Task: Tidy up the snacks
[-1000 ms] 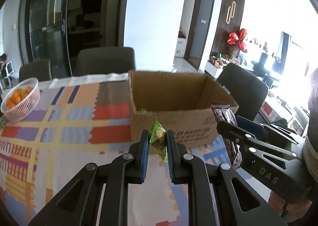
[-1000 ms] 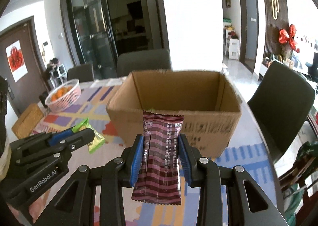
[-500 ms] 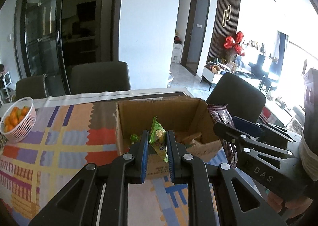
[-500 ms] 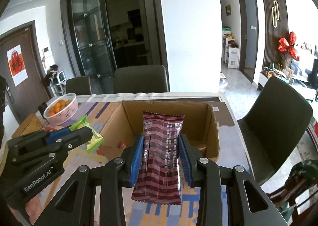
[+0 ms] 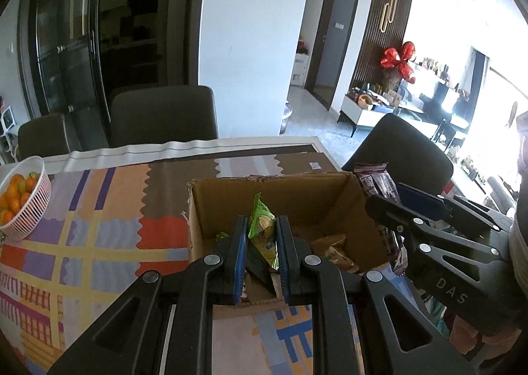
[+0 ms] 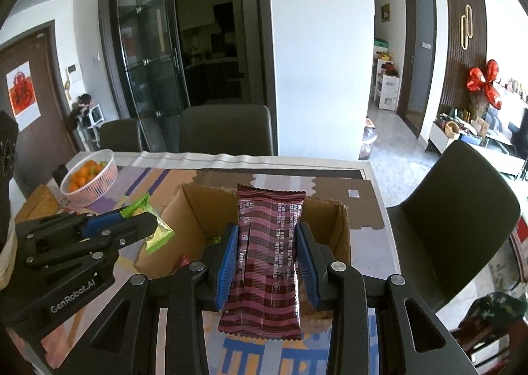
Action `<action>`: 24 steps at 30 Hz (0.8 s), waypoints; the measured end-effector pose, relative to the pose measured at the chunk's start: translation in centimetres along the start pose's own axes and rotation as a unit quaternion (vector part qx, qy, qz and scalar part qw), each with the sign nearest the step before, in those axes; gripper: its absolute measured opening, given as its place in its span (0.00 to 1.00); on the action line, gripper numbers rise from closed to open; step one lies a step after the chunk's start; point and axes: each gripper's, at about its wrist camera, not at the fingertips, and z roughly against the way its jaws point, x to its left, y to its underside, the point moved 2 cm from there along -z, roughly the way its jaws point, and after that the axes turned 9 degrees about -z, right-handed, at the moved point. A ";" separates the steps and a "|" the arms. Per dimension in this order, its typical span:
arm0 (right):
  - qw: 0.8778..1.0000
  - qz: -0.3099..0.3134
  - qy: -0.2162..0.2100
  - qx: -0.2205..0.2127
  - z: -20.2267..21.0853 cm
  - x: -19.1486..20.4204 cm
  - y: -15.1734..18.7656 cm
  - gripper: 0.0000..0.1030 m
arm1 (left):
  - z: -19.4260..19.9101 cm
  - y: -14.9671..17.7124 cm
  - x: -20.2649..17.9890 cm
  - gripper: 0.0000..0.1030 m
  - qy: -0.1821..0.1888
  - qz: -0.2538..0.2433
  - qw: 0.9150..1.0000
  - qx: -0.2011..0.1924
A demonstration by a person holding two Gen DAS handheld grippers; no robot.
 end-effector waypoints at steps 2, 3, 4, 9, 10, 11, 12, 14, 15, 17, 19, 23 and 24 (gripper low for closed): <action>1.000 0.000 0.003 0.008 -0.7 -0.2 -0.2 0.35 | -0.7 -0.4 0.0 0.18 0.001 -0.002 1.000 0.009; 1.000 -0.001 0.005 0.013 -1.1 -0.4 -0.3 0.35 | -1.0 -0.6 0.1 0.21 0.000 -0.004 1.000 0.014; 1.000 -0.002 0.005 0.018 -1.5 -0.5 -0.4 0.36 | -1.3 -0.8 0.0 0.23 -0.007 -0.008 1.000 0.017; 0.999 -0.027 0.028 0.032 -2.8 -1.8 -0.6 0.49 | -0.9 -0.9 0.0 0.45 -0.044 -0.016 0.999 0.012; 0.999 -0.027 0.032 0.031 -2.8 -1.9 -0.4 0.51 | -0.6 -0.7 -0.1 0.46 -0.051 -0.020 0.998 0.011; 0.999 -0.027 0.034 0.031 -2.7 -2.0 -0.3 0.55 | -0.5 -0.5 -0.1 0.49 -0.055 -0.021 0.998 0.010; 0.998 -0.028 0.038 0.030 -2.4 -2.2 0.0 0.57 | -0.1 -0.2 -0.3 0.52 -0.062 -0.023 0.998 0.008; 0.999 -0.025 0.039 0.026 -1.8 -2.3 0.4 0.61 | 0.6 0.3 -0.5 0.56 -0.069 -0.024 0.997 0.002; 0.999 -0.021 0.041 0.021 -1.2 -2.2 0.9 0.63 | 1.0 0.6 -0.6 0.60 -0.070 -0.025 0.997 -0.001; 0.999 -0.017 0.042 0.012 -0.4 -2.1 1.2 0.67 | 2.0 1.4 -0.9 0.63 -0.080 -0.024 0.996 -0.010; 0.999 -0.016 0.043 -0.001 1.0 -2.1 1.9 0.70 | 3.1 2.1 -1.1 0.66 -0.086 -0.022 0.996 -0.018; 0.999 -0.021 0.038 -0.022 3.4 -2.2 2.7 0.75 | 5.5 3.5 -1.4 0.73 -0.095 -0.019 0.995 -0.036; 0.999 -0.020 0.040 -0.029 4.2 -2.2 3.1 0.76 | 6.3 4.0 -1.6 0.74 -0.099 -0.017 0.994 -0.042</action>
